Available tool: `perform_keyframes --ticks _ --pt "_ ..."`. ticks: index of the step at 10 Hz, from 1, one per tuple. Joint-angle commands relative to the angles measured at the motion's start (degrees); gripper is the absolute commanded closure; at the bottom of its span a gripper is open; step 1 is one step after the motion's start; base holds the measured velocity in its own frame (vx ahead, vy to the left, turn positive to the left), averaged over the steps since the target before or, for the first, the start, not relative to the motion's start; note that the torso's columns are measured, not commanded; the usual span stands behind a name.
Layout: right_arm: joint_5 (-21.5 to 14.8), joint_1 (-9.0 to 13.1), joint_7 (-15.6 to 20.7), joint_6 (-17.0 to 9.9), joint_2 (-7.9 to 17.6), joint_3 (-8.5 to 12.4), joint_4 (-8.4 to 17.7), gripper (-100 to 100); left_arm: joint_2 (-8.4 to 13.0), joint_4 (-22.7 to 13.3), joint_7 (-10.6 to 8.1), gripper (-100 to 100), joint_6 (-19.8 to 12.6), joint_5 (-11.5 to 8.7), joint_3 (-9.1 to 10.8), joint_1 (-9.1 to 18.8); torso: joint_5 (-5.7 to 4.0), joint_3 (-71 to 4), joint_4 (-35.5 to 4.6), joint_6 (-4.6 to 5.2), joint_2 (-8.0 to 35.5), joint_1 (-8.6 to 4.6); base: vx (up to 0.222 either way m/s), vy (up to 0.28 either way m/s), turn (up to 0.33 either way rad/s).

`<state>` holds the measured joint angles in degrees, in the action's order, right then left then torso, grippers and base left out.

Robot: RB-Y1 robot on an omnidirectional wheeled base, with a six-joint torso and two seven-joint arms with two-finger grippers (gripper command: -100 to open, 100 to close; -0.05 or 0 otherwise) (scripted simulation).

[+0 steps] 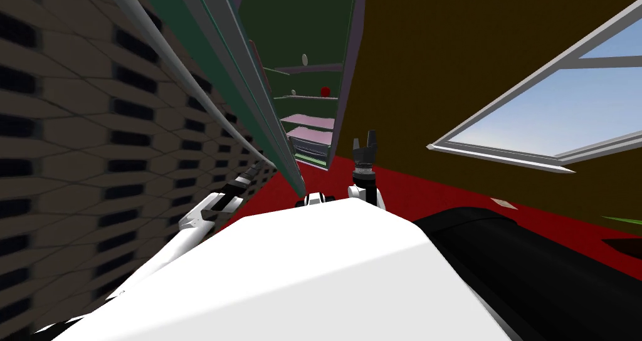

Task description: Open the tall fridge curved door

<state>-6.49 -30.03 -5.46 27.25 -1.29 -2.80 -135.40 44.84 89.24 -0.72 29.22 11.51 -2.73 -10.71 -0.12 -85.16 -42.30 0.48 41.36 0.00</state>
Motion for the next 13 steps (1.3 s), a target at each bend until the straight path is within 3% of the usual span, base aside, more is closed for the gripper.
perform_keyframes --ticks 1,4,5,8,13 --pt "0.0 0.0 0.0 0.0 0.0 0.0 0.0 0 1.6 2.7 -1.09 100 1.8 -0.1 -1.08 -1.1 -0.01 0.0 0.0 -0.05 0.0 0.15 -0.054 0.375 -0.054" --pt "0.0 0.0 0.0 0.0 0.0 0.0 0.0 0 2.1 3.6 -1.18 100 2.2 0.0 -1.55 -2.0 0.08 0.4 0.0 -0.33 0.6 0.04 -0.040 0.269 -0.023" --pt "0.0 0.0 0.0 0.0 0.0 0.0 0.0 0 2.8 4.7 -1.31 100 3.6 0.2 -2.15 -2.7 0.07 0.4 0.1 -0.30 0.6 -0.49 0.053 0.197 -0.004" --pt "0.0 0.0 0.0 0.0 0.0 0.0 0.0 0 3.4 5.7 -1.42 100 4.7 0.4 -2.82 -3.3 0.10 0.2 0.0 -0.17 0.3 0.18 0.036 0.237 -0.020" --pt "0.0 0.0 0.0 0.0 0.0 0.0 0.0 0 5.1 8.5 -1.75 100 8.2 1.0 -4.84 -5.1 0.06 0.4 0.1 -0.22 0.7 -0.44 0.002 0.261 -0.007"
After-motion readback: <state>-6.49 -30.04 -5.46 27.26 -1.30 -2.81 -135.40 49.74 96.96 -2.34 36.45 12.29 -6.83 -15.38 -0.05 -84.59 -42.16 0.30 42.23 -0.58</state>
